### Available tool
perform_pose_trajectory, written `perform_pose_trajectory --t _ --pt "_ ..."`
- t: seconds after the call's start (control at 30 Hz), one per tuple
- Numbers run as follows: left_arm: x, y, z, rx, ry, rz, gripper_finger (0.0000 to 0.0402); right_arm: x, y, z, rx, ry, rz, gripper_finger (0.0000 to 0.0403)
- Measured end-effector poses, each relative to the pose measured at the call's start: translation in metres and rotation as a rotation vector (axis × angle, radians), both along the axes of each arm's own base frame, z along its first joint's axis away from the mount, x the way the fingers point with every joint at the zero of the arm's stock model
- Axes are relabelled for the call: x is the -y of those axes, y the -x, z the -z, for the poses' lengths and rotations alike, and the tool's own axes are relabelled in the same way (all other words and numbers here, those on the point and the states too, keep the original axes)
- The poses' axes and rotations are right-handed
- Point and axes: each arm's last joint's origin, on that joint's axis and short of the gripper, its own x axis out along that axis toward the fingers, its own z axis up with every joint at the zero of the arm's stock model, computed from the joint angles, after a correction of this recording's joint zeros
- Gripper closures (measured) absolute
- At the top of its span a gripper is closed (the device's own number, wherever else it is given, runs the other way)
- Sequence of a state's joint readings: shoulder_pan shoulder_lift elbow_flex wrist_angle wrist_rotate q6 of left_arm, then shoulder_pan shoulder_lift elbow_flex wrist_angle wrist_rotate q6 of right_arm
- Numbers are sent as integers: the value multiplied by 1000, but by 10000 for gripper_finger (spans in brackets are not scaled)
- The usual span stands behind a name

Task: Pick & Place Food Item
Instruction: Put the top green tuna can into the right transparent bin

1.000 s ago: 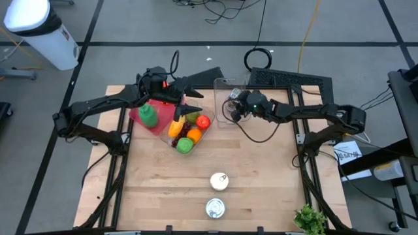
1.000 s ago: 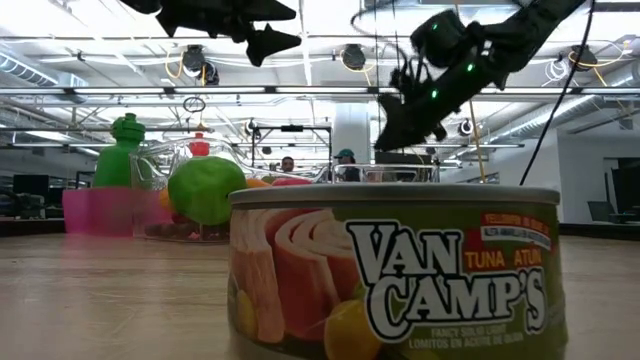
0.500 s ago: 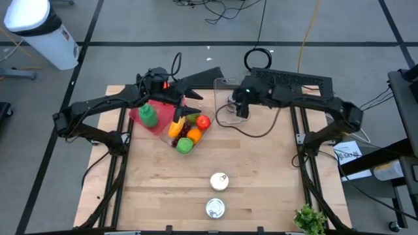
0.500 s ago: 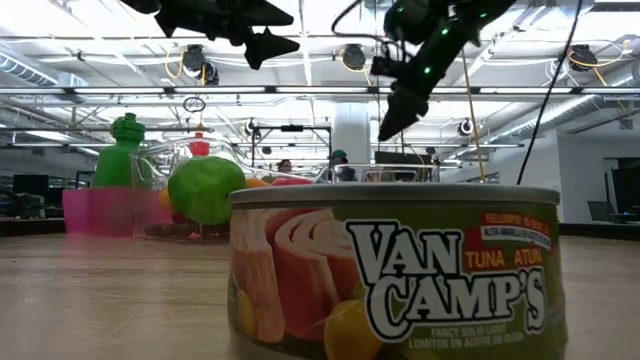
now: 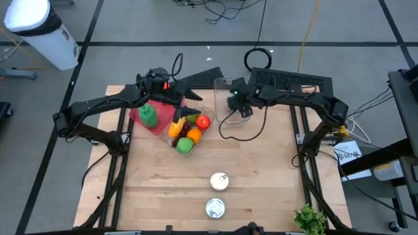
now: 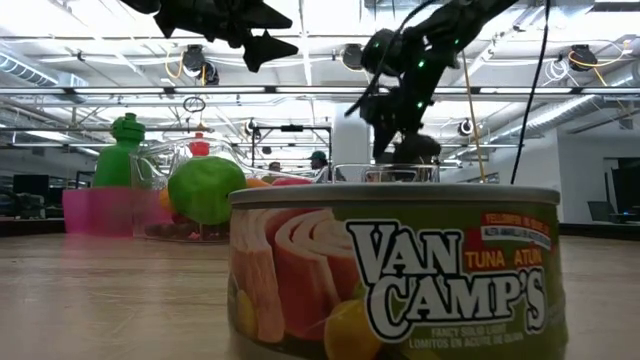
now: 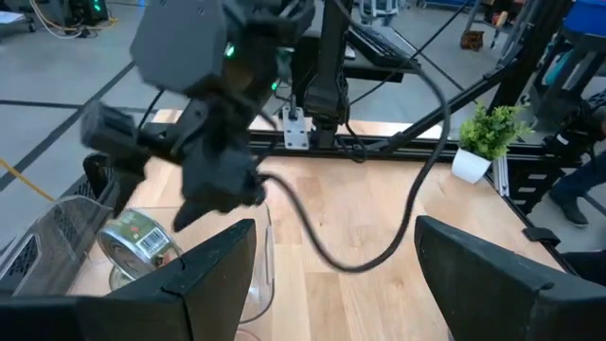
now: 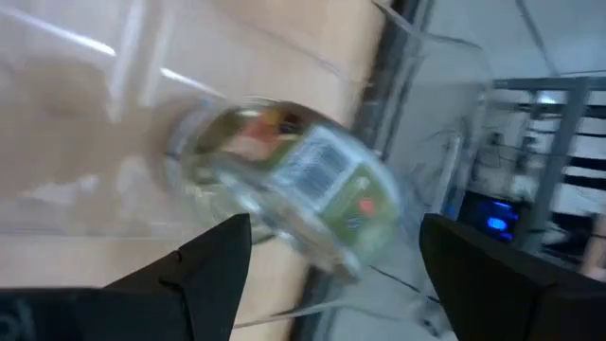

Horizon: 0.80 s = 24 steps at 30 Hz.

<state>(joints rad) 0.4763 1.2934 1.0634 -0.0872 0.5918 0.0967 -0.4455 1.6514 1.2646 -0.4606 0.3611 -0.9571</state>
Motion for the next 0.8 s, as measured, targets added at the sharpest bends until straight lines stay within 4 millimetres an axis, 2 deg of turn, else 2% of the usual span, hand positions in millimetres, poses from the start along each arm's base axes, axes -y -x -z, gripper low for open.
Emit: perform_pose_trajectory --t 0.2,0.4,0.53,0.7,0.8 --pt "-1 0 0 -2 -14 -33 101 8 -13 23 -106 82 -58 117" --pt "-2 0 0 -10 -21 -65 101 8 -16 34 -176 89 -80 128" --pt "-2 0 0 -10 -23 -65 101 1 -16 30 -209 132 -58 174" --pt "-2 0 0 -8 -41 -61 101 -10 -16 19 -140 113 -63 263" --pt "-2 0 0 -8 -46 -60 101 -15 -17 17 -96 67 -73 265"
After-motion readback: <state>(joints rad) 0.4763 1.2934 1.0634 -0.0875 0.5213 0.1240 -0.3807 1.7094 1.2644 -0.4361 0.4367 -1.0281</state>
